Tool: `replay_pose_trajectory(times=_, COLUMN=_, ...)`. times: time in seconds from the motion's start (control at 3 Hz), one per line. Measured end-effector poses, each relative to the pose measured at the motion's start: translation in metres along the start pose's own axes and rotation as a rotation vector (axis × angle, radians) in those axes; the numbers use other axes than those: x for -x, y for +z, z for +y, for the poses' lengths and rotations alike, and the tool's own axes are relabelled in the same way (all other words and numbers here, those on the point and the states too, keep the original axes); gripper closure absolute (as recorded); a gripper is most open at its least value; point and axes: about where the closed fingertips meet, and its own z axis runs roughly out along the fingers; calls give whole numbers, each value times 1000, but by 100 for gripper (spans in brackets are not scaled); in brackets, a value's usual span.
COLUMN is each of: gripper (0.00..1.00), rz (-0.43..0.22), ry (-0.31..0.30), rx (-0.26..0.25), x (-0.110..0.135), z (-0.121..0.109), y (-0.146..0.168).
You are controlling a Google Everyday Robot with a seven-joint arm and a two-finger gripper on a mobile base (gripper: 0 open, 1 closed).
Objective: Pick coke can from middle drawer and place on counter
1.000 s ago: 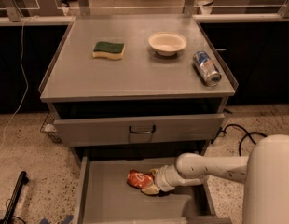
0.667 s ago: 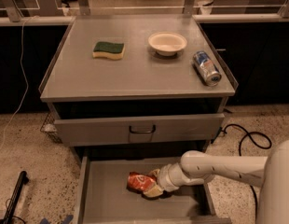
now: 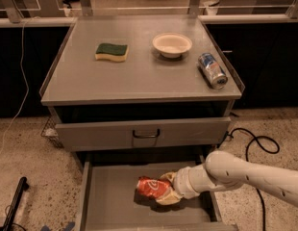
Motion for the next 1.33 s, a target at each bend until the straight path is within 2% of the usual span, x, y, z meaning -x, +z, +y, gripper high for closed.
replay_pose_trajectory(times=0.33, gripper=100, rz=16, ry=-53, rx=18, x=27, z=9, y=-44)
replay_pose_trajectory(times=0.67, gripper=100, rz=57, ry=-130, rx=35, x=75, z=2, y=-91)
replay_pose_trajectory(times=1.0, gripper=100, rz=98, ry=-193, rx=40, x=131, z=-8, y=-126)
replay_pose_trajectory(times=1.33, gripper=100, rz=133, ry=-241, rx=48, x=177, z=-9, y=-156)
